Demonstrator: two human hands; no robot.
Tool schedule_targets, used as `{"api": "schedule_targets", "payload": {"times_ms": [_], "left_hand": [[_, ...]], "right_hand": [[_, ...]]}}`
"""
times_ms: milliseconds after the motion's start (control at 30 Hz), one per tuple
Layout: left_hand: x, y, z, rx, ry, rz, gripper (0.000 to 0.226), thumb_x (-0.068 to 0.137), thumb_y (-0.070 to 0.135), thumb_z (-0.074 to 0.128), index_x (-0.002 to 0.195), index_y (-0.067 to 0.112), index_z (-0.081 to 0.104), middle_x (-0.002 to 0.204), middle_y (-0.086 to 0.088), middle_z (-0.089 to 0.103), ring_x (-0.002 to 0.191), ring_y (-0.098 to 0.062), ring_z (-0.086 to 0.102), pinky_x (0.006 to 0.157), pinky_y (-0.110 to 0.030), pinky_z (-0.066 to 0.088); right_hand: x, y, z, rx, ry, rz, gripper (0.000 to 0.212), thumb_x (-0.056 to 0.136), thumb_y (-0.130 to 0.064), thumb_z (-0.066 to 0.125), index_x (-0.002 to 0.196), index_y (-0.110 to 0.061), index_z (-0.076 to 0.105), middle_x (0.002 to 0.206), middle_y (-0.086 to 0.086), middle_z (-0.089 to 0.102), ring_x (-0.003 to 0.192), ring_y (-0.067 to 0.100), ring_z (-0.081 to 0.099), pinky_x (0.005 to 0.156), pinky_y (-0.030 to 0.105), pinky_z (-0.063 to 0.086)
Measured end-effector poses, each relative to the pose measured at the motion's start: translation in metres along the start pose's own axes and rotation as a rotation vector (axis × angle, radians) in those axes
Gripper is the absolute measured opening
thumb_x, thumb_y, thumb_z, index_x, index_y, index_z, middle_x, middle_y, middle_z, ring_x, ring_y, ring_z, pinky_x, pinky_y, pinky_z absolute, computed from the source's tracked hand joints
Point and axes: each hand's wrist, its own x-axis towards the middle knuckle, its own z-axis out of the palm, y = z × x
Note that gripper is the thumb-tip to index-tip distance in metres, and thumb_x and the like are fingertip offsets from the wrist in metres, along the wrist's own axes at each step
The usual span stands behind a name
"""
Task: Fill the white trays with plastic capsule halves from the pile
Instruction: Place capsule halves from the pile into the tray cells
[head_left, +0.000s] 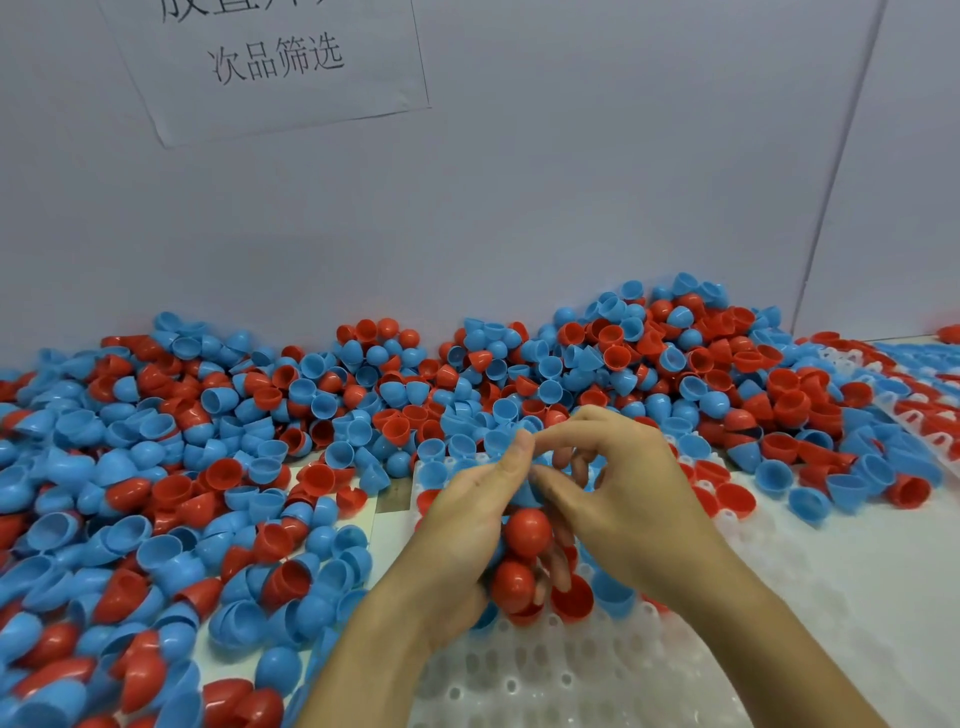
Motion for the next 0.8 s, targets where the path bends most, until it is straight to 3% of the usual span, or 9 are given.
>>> {"api": "schedule_targets", "payload": {"times_ms": [133, 200, 300, 467, 633, 800], "left_hand": [[0.001, 0.000, -0.001, -0.024, 0.063, 0.025, 0.047, 0.094, 0.051, 0.053, 0.100, 0.008, 0.072, 0.080, -0.022, 0.069, 0.046, -0.030, 0.059, 0.040, -0.025, 0.044], [0.001, 0.002, -0.003, -0.005, 0.090, 0.066, 0.034, 0.090, 0.044, 0.060, 0.094, 0.012, 0.074, 0.082, -0.021, 0.070, 0.047, -0.029, 0.059, 0.041, -0.026, 0.043], [0.001, 0.002, -0.004, 0.046, 0.066, 0.103, 0.021, 0.085, 0.037, 0.065, 0.072, 0.026, 0.076, 0.083, -0.018, 0.070, 0.050, -0.026, 0.060, 0.041, -0.026, 0.044], [0.003, 0.001, -0.006, 0.010, 0.115, 0.084, 0.017, 0.085, 0.033, 0.068, 0.083, 0.018, 0.077, 0.084, -0.018, 0.070, 0.057, -0.025, 0.062, 0.044, -0.028, 0.046], [0.003, 0.002, -0.013, -0.215, 0.208, 0.030, 0.039, 0.066, 0.025, 0.080, 0.101, 0.009, 0.075, 0.091, -0.013, 0.075, 0.064, -0.018, 0.066, 0.051, -0.029, 0.053], [0.011, 0.002, -0.027, -0.514, 0.228, 0.028, 0.040, 0.056, 0.006, 0.081, 0.095, 0.016, 0.079, 0.101, -0.011, 0.075, 0.068, -0.016, 0.068, 0.051, -0.031, 0.053]], "right_hand": [[0.003, 0.004, 0.001, 0.080, 0.099, 0.097, 0.019, 0.085, -0.010, 0.073, 0.084, -0.029, 0.070, 0.077, -0.012, 0.063, 0.075, 0.004, 0.058, 0.065, 0.011, 0.044], [0.004, 0.006, -0.002, 0.095, 0.108, 0.126, 0.023, 0.087, -0.011, 0.071, 0.082, -0.033, 0.067, 0.080, -0.014, 0.066, 0.075, 0.001, 0.059, 0.065, 0.010, 0.045], [0.004, 0.007, -0.005, 0.119, 0.030, 0.148, 0.014, 0.090, -0.013, 0.069, 0.092, -0.026, 0.075, 0.081, -0.012, 0.070, 0.073, 0.002, 0.061, 0.064, 0.012, 0.047], [0.007, 0.011, -0.017, 0.196, 0.002, 0.160, 0.016, 0.092, -0.008, 0.066, 0.091, -0.020, 0.077, 0.077, -0.004, 0.073, 0.067, 0.007, 0.065, 0.065, 0.018, 0.054], [0.008, 0.025, -0.053, 0.220, 0.127, 0.231, 0.020, 0.091, -0.011, 0.069, 0.092, -0.030, 0.075, 0.079, -0.013, 0.074, 0.070, 0.002, 0.068, 0.059, 0.010, 0.051], [0.004, 0.043, -0.093, 0.033, 0.040, 0.327, 0.028, 0.091, -0.017, 0.069, 0.075, -0.039, 0.071, 0.077, -0.017, 0.073, 0.075, 0.006, 0.068, 0.059, 0.018, 0.054]]}}
